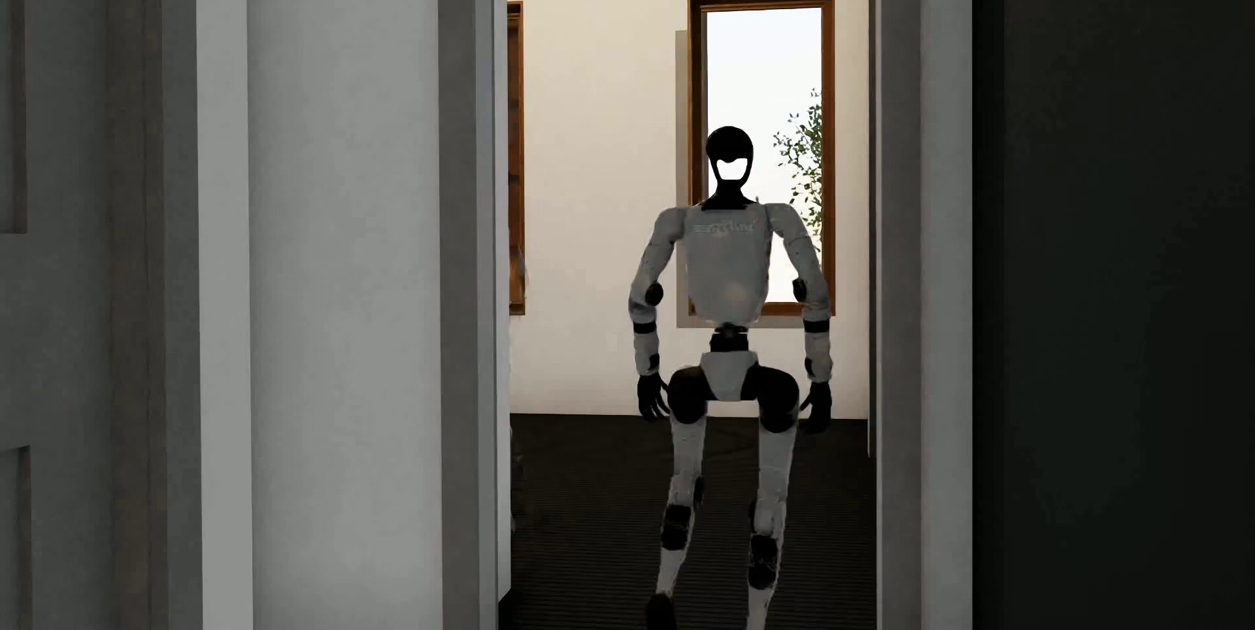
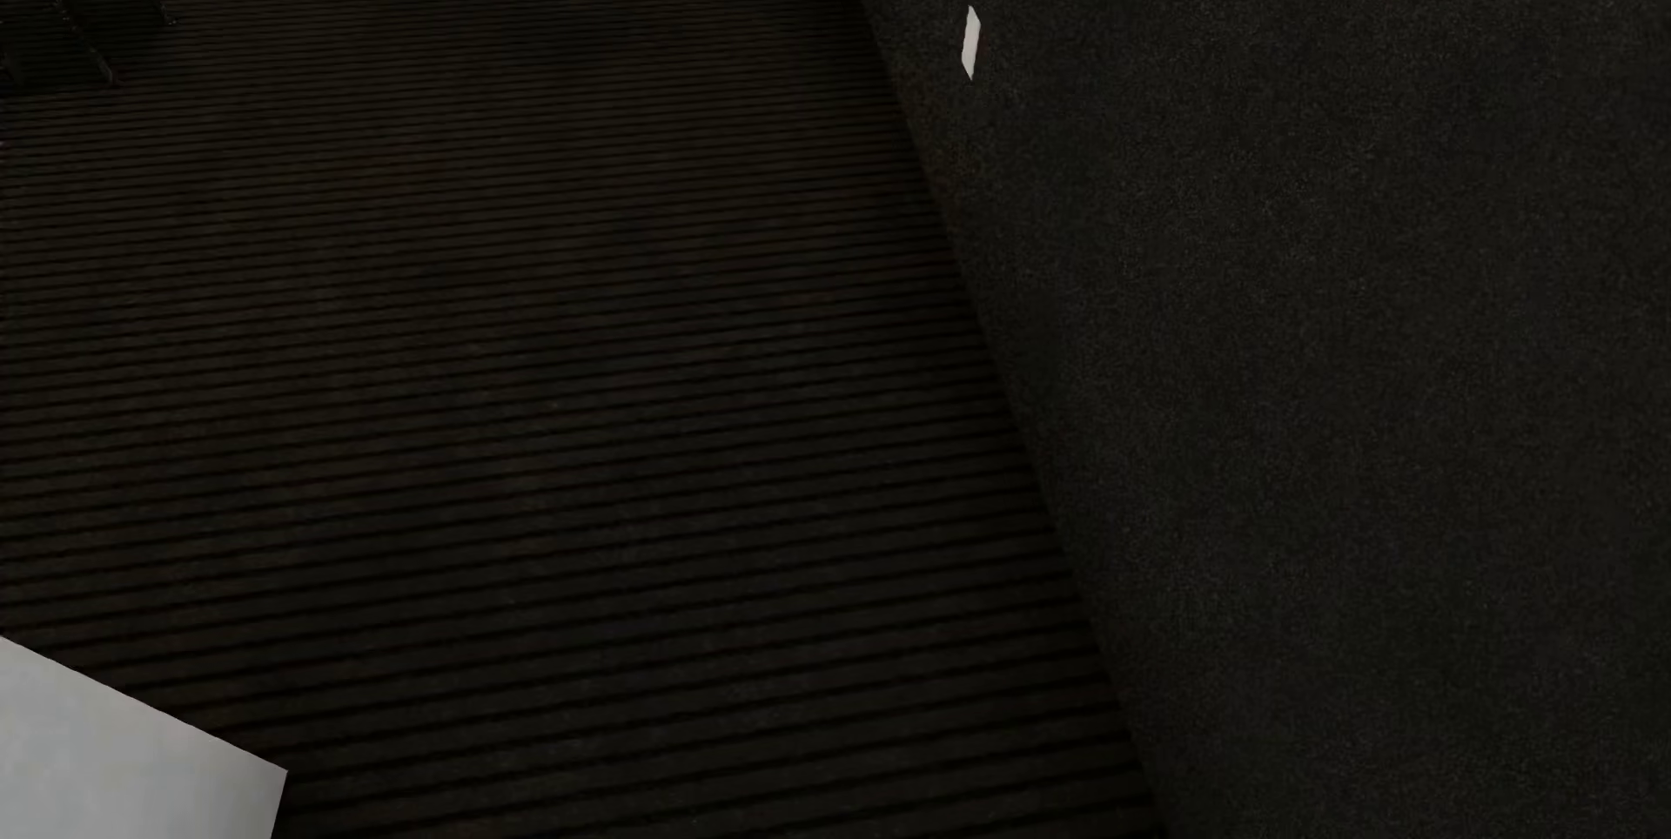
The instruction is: Walk around the corner
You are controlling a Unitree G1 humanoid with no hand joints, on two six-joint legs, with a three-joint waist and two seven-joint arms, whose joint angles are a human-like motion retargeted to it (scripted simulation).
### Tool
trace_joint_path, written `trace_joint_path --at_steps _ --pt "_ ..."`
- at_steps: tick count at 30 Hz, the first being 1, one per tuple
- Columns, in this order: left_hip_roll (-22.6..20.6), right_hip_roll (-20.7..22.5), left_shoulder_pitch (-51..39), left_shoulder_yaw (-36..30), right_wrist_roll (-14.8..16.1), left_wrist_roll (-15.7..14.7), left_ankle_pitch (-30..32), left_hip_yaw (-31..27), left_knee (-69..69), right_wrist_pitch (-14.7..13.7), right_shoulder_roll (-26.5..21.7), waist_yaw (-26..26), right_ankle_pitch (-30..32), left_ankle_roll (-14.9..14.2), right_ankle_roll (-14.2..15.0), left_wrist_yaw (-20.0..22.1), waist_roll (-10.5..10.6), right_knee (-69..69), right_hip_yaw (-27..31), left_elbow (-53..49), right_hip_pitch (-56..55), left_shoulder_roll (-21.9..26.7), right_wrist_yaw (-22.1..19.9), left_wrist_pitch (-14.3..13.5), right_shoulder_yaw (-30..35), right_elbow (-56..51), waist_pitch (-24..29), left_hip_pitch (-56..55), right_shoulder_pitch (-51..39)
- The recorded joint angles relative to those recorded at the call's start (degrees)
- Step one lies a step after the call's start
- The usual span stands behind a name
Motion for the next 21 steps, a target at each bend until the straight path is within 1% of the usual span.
trace_joint_path --at_steps 2,3,4,6,9,12,13,15,16,17,18,19,20,21 --pt "-1.1 -0.9 0.8 0.9 0.0 0.0 -6.3 0.0 11.1 0.0 -0.6 2.8 -1.1 0.0 0.0 0.0 -1.4 -0.1 0.0 -1.3 2.3 -0.1 0.0 0.0 0.0 -0.4 0.7 -6.1 0.3" --pt "-1.9 -1.4 1.3 1.1 0.0 0.0 -7.9 0.0 14.0 0.0 -0.9 4.2 -1.6 0.0 0.0 0.0 -2.0 0.1 0.0 -1.7 3.2 -0.1 0.0 0.0 -0.1 -0.4 1.0 -8.6 0.4" --pt "-2.6 -1.9 1.8 1.1 0.0 0.0 -7.6 0.0 15.0 0.0 -1.1 5.4 -2.2 0.0 0.0 0.0 -2.6 0.4 0.0 -1.7 4.0 -0.1 0.0 0.0 -0.2 -0.4 1.2 -10.9 0.3" --pt "-4.0 -2.9 2.8 0.6 0.0 0.0 -4.5 0.0 12.1 0.0 -1.5 7.6 -3.1 0.0 0.0 0.0 -3.2 1.0 0.0 -0.9 5.5 -0.2 0.0 0.0 -0.6 -0.5 1.6 -14.4 -0.3" --pt "-5.2 -4.0 3.8 -1.8 0.0 0.0 0.8 0.0 0.3 0.0 -1.7 9.8 -3.9 0.0 0.0 0.0 -3.4 0.7 0.0 2.4 8.7 -0.5 0.0 0.0 -0.5 -0.2 2.2 -16.6 -2.1" --pt "-4.9 -4.5 4.8 -4.1 0.0 0.0 7.3 0.0 -17.9 0.0 -1.2 11.9 -3.5 0.0 0.0 0.0 -2.8 0.3 0.0 4.9 11.8 -0.4 0.0 0.0 0.3 -0.8 2.2 -13.2 -3.6" --pt "-4.5 -4.5 5.3 -4.4 0.0 0.0 7.9 0.0 -24.3 0.0 -0.8 12.7 -3.2 0.0 0.0 0.0 -2.6 0.4 0.0 5.2 12.3 -0.2 0.0 0.0 0.7 -1.4 1.9 -11.0 -3.8" --pt "-3.6 -4.6 6.5 -4.3 0.0 0.0 6.0 0.0 -35.1 0.0 0.1 13.9 -2.5 0.0 0.0 0.0 -2.1 0.8 0.0 5.5 13.4 -0.2 0.0 0.0 1.5 -3.0 0.6 -5.9 -3.9" --pt "-3.1 -4.9 7.2 -4.3 0.0 0.0 5.5 0.0 -38.3 0.0 0.6 14.0 -2.1 0.0 0.0 0.0 -1.8 0.8 0.0 5.9 14.1 -0.3 0.0 0.0 1.6 -3.9 -0.4 -3.4 -3.7" --pt "-3.0 -5.4 7.8 -4.7 0.0 0.0 7.1 0.0 -39.4 0.0 1.2 13.6 -1.3 0.0 0.0 0.0 -1.6 0.7 0.0 6.7 15.0 -0.4 0.0 0.0 1.3 -4.6 -1.3 -1.6 -3.1" --pt "-3.5 -6.2 8.0 -5.4 0.0 0.0 9.7 0.0 -38.6 0.0 2.0 12.4 0.5 0.0 0.0 0.0 -1.8 1.2 0.0 7.7 15.9 -0.5 0.0 0.0 0.7 -5.0 -1.9 -1.1 -2.4" --pt "-4.8 -7.0 7.8 -6.2 0.0 0.0 11.1 0.0 -36.2 0.0 3.1 10.5 3.7 0.0 0.0 0.0 -2.7 2.6 0.0 9.1 16.4 -0.6 0.0 0.0 -0.1 -4.8 -2.1 -1.7 -1.6" --pt "-6.4 -7.9 6.9 -6.8 0.0 0.0 10.6 0.0 -33.7 0.0 4.2 8.8 8.1 0.0 0.0 0.0 -3.7 5.6 0.0 10.4 15.9 -0.6 0.0 0.0 -0.8 -3.9 -2.1 -2.0 -0.7" --pt "-7.4 -8.8 5.5 -8.4 0.0 0.0 8.7 0.0 -32.3 0.0 4.7 8.2 12.2 0.0 0.0 0.0 -4.3 10.4 0.0 10.8 13.8 -0.3 0.0 0.0 -0.3 -2.9 -1.8 -0.6 -0.1"
